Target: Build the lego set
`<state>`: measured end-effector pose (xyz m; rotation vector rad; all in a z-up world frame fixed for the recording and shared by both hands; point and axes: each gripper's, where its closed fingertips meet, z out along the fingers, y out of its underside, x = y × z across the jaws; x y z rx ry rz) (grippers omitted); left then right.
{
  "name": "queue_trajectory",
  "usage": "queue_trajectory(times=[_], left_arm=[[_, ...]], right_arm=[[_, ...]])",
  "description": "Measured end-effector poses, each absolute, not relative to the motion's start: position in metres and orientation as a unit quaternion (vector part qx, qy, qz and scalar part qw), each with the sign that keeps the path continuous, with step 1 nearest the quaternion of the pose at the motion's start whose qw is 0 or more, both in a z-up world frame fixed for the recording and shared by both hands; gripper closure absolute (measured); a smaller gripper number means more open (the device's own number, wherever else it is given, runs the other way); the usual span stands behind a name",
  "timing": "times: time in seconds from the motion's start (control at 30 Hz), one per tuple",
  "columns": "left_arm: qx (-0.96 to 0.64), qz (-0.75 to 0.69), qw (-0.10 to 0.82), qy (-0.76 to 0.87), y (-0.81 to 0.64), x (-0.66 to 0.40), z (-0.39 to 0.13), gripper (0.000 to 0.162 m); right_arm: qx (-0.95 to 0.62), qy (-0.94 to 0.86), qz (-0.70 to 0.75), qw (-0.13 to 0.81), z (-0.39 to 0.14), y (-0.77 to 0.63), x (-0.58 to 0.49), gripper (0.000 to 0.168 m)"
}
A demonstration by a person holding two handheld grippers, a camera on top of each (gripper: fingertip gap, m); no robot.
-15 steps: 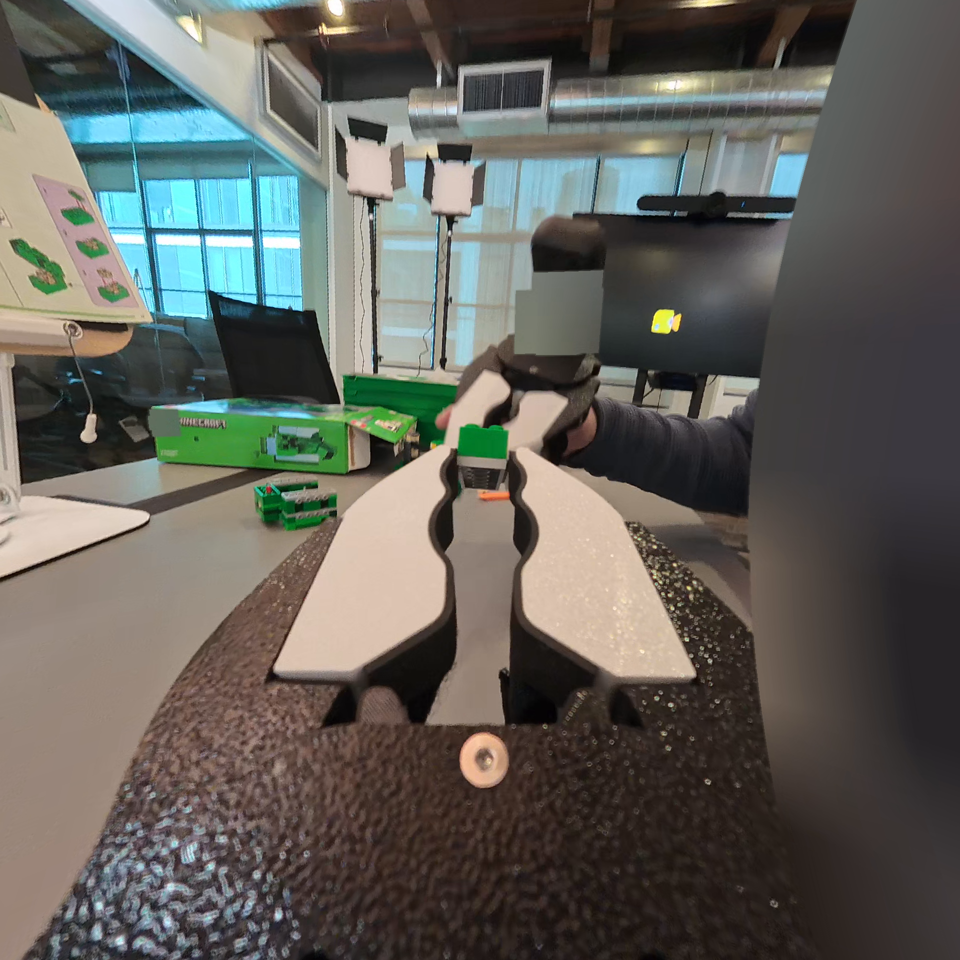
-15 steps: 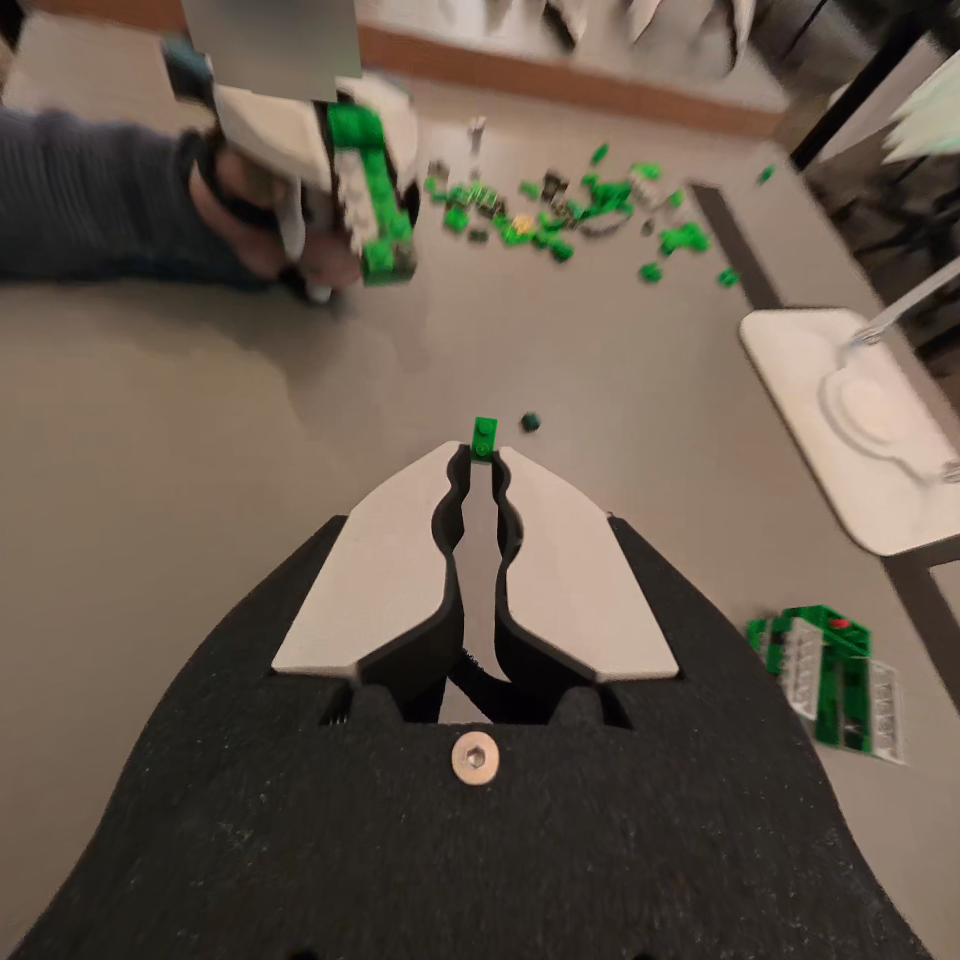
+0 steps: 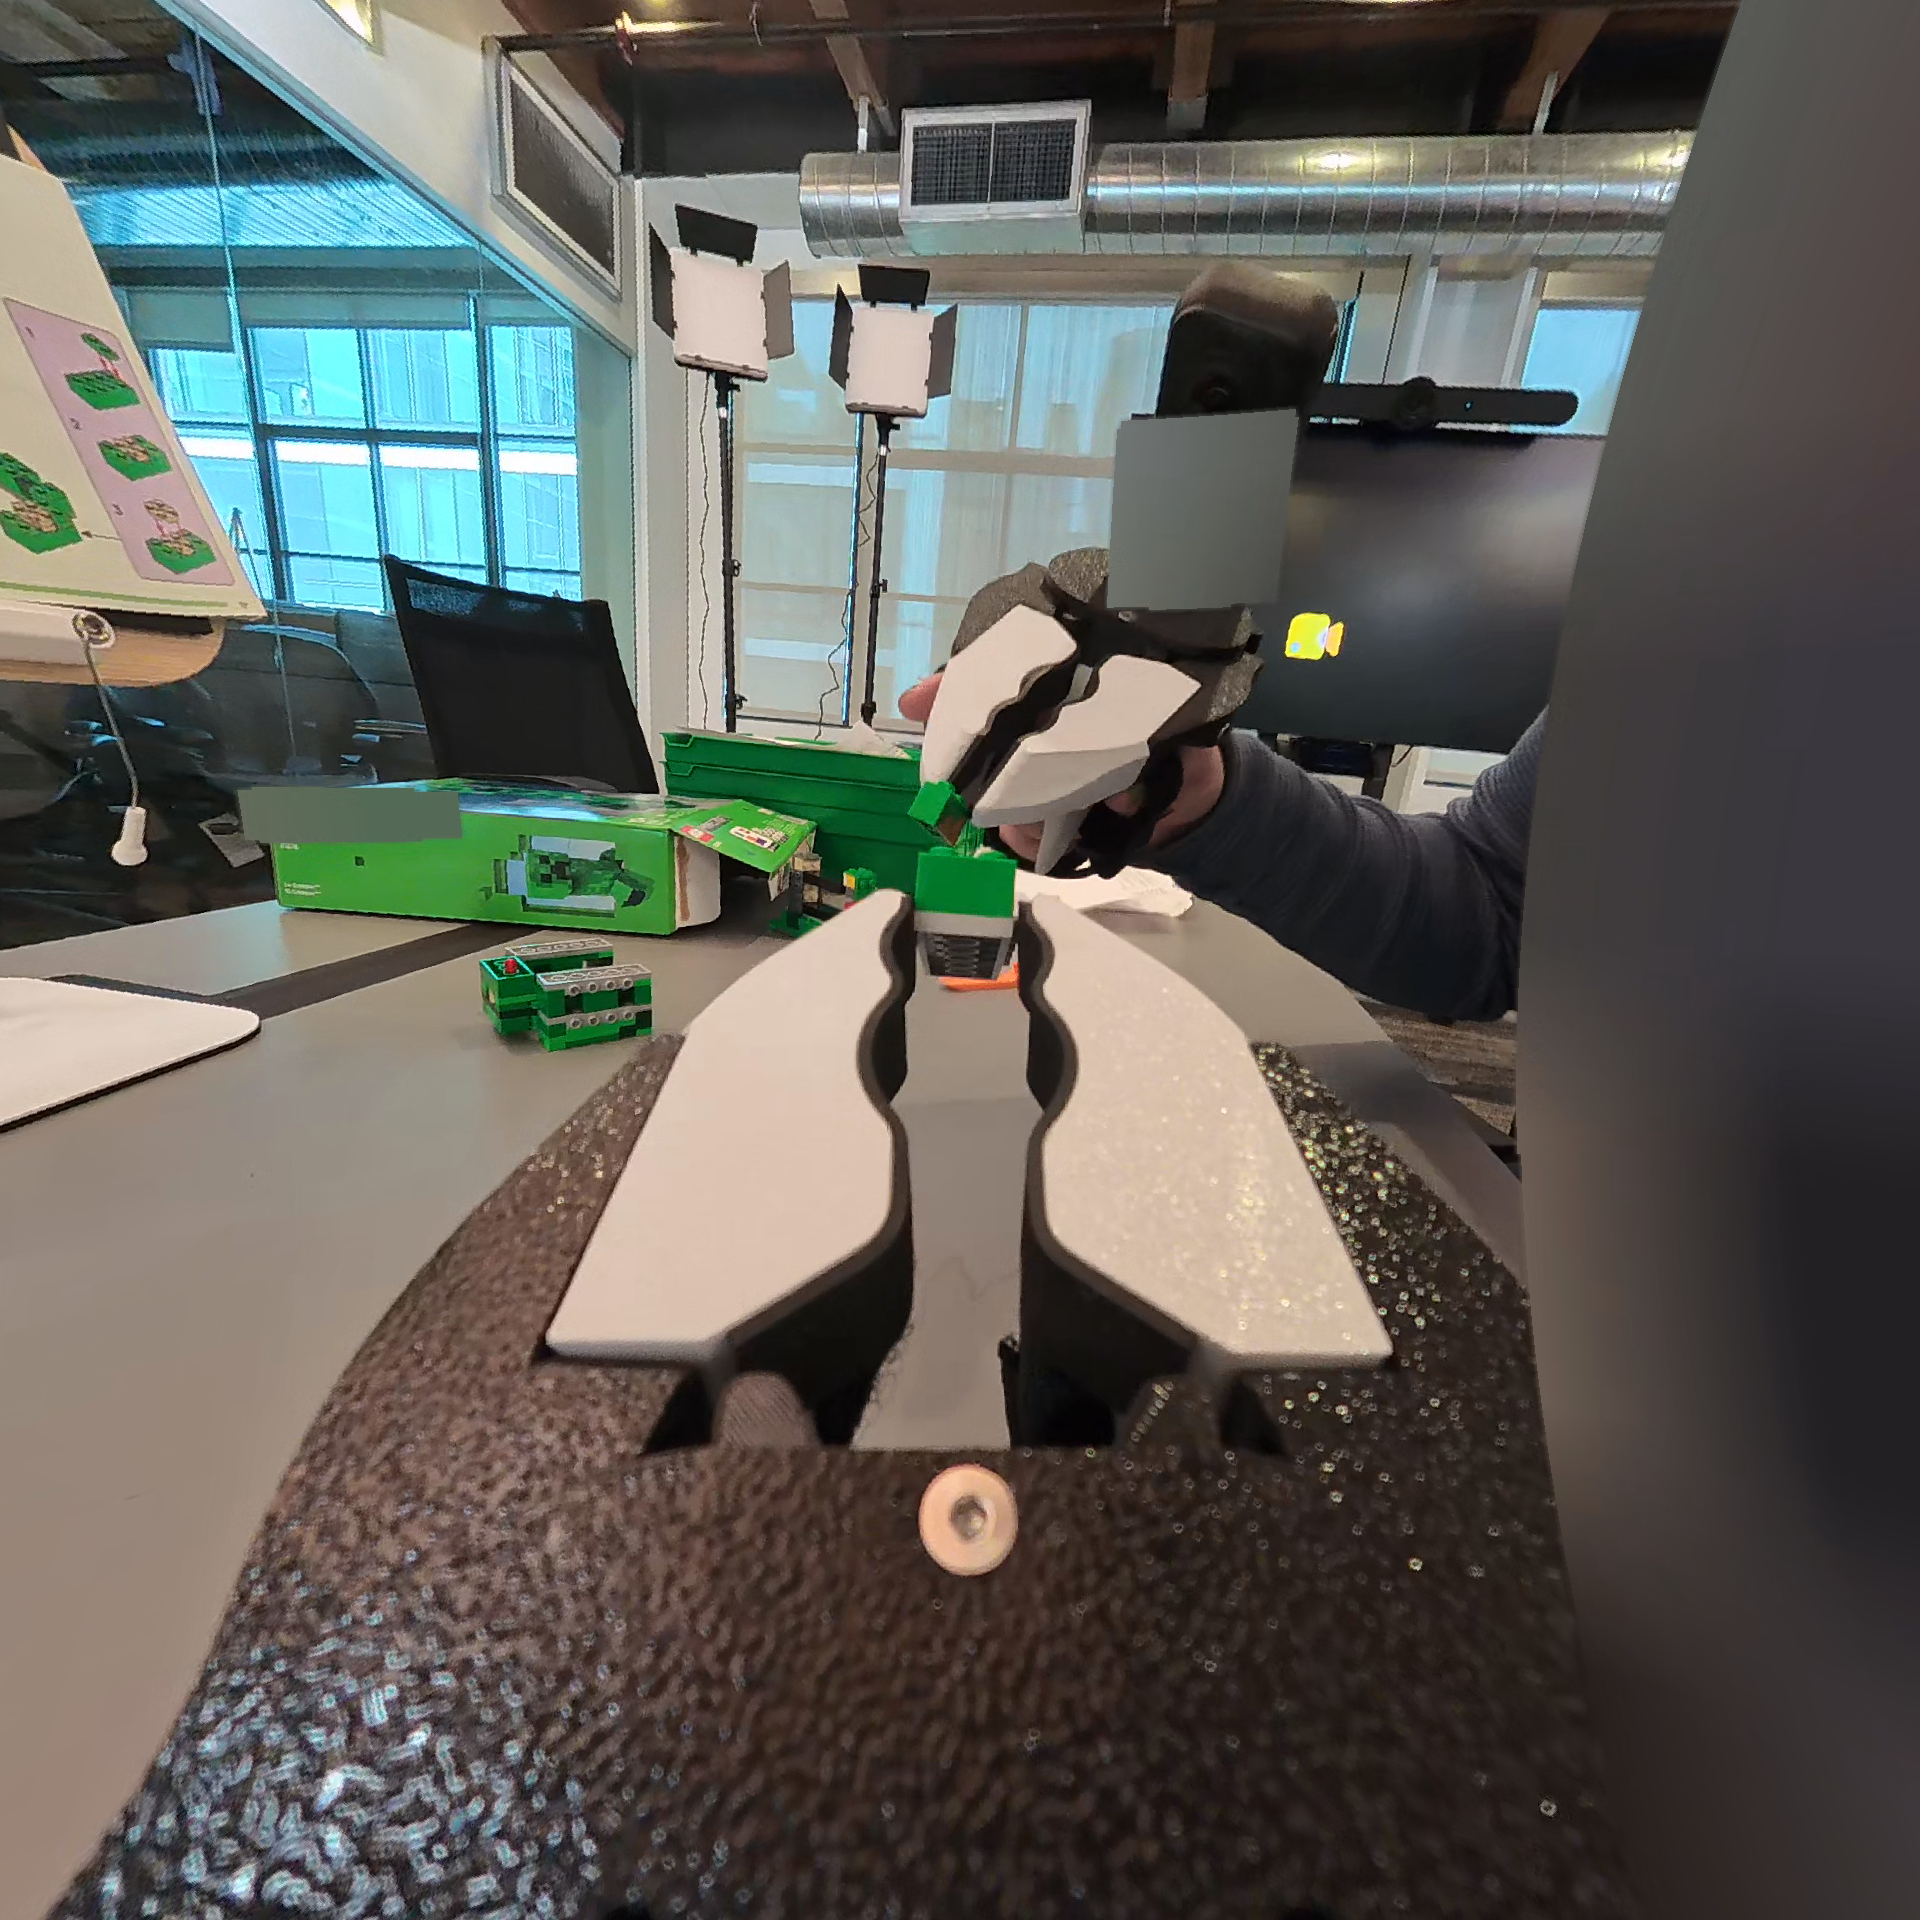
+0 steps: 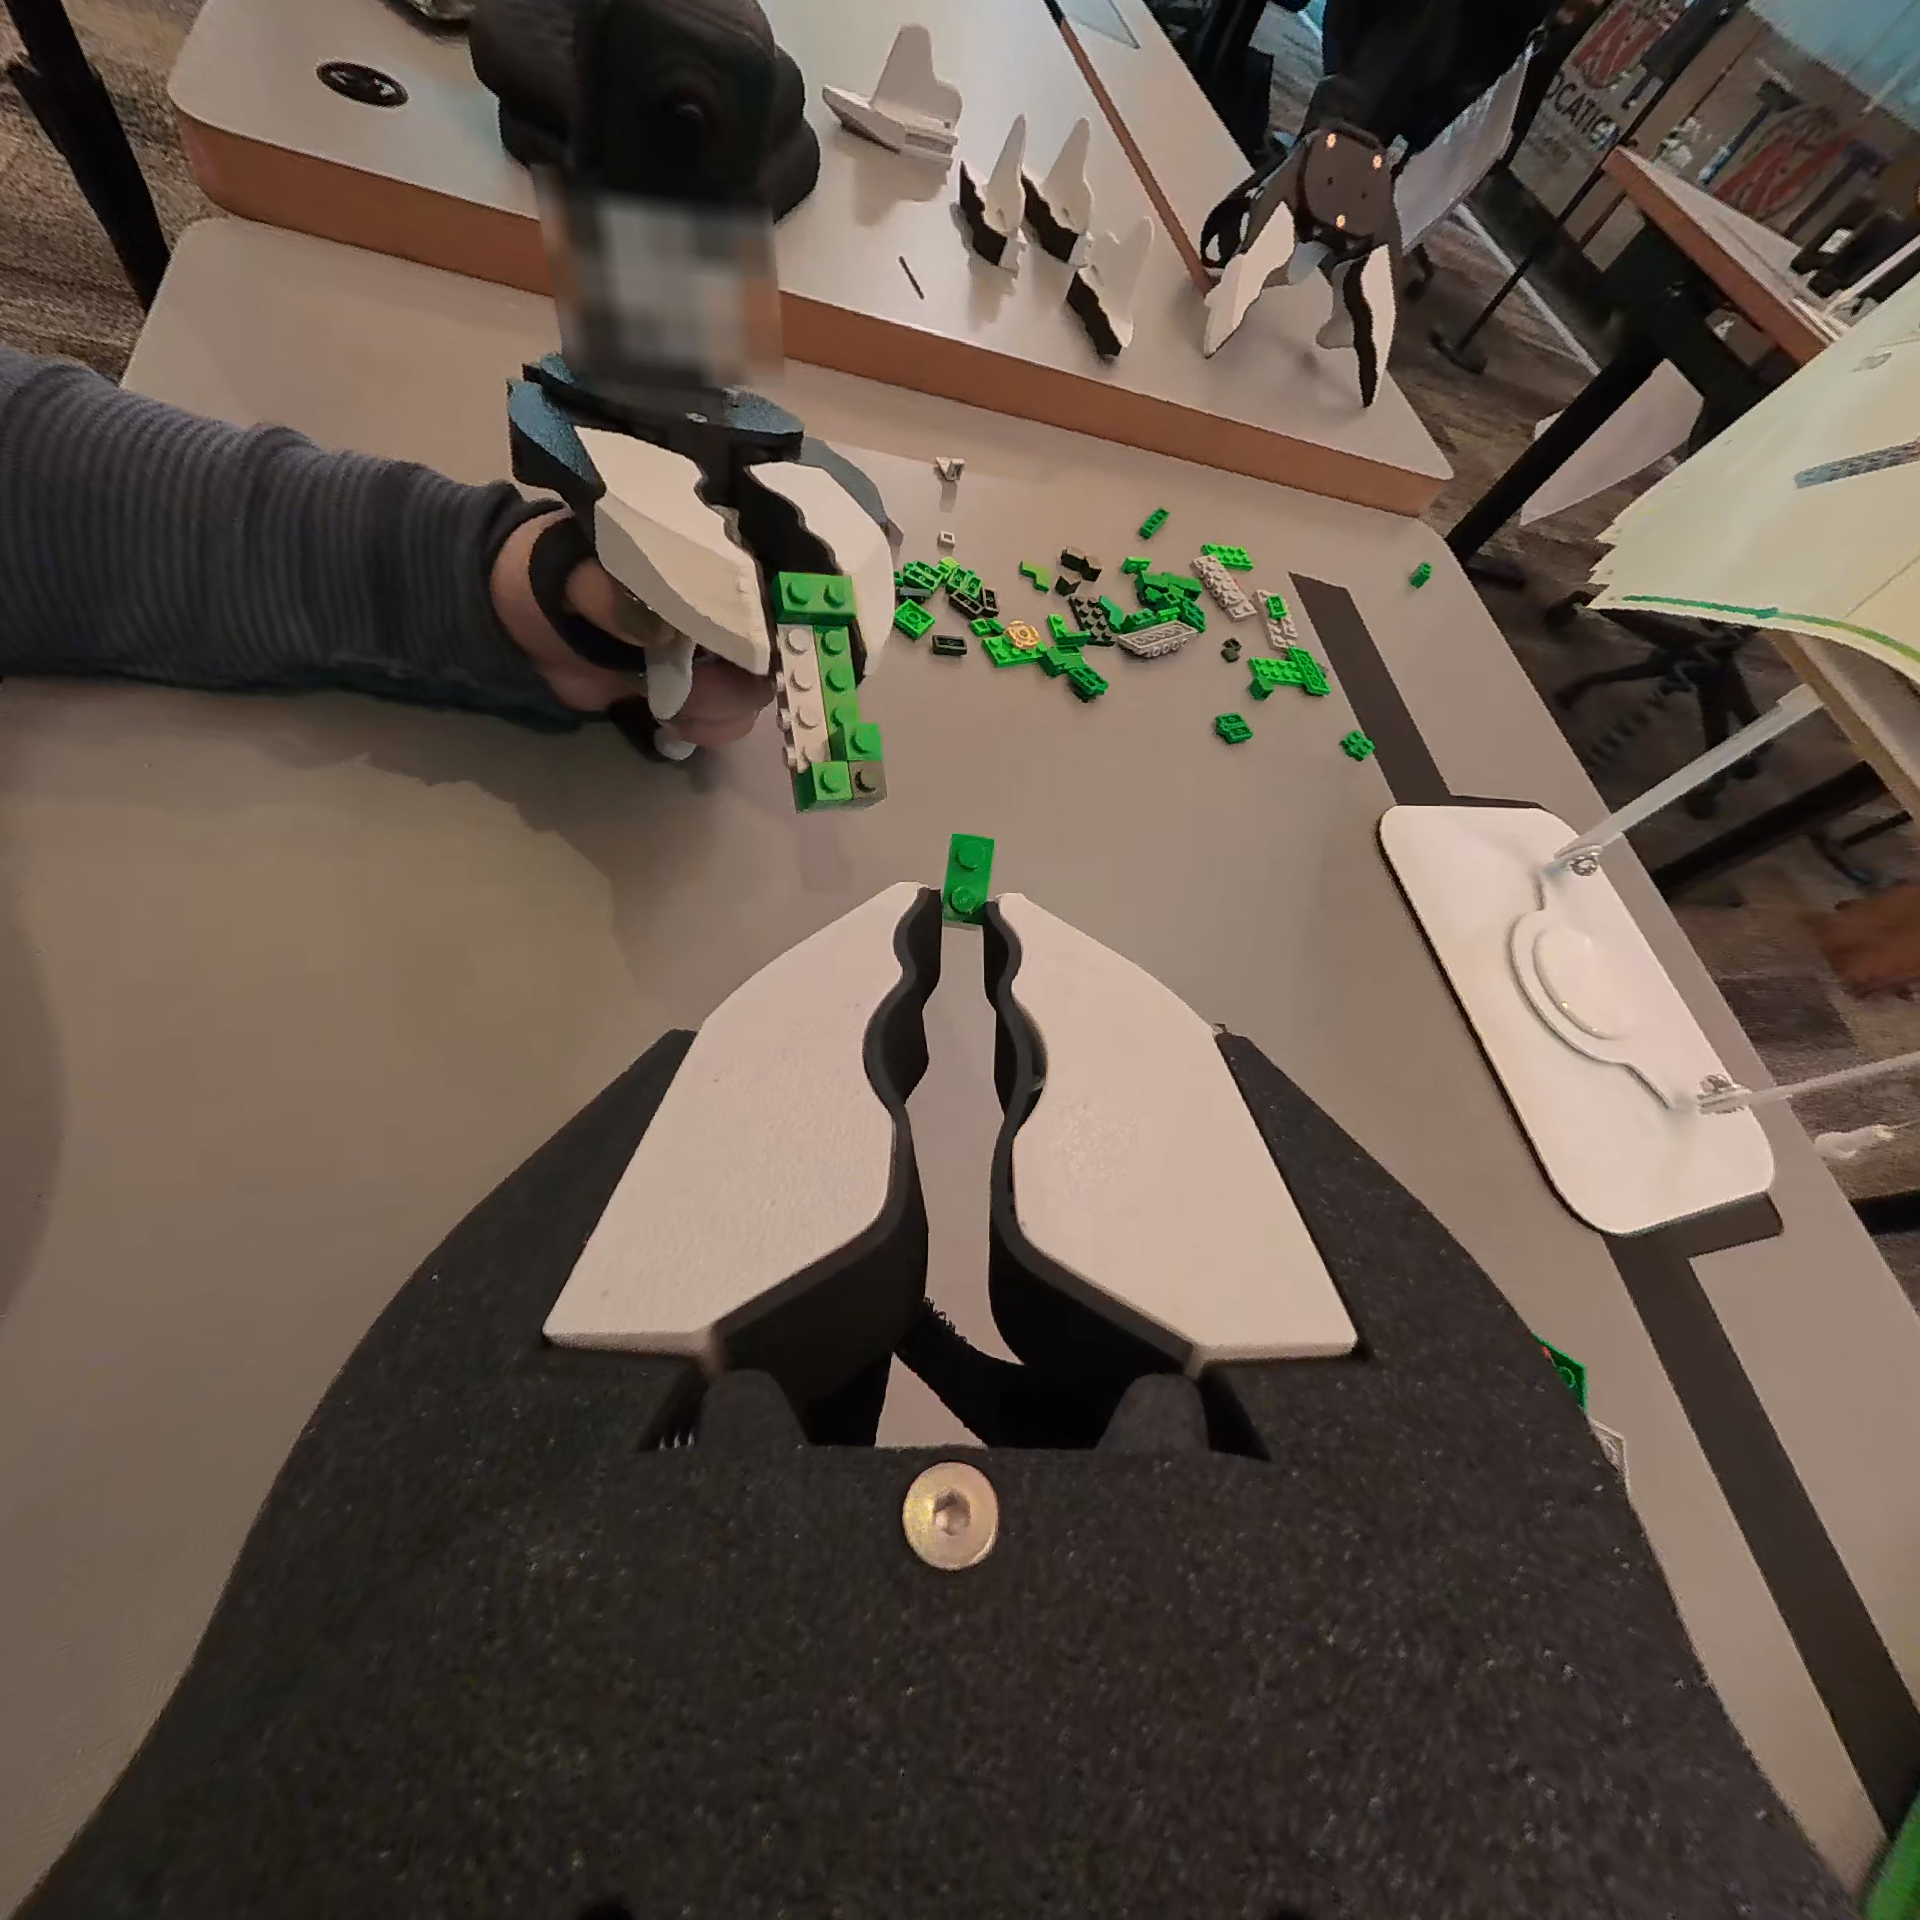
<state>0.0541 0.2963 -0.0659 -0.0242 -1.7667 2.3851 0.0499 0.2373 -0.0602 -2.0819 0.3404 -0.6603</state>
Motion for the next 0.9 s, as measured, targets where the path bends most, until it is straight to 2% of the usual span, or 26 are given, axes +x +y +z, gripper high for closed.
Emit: queue_trajectory(times=[0.9], left_arm=[[-0.012, 0.792, 0.091, -0.604, 0.294, 0.053, -0.07, 0.144]], right_arm=[[-0.836, 0.116, -0.287, 0.454, -0.055, 0.241, 0.05, 0.161]])
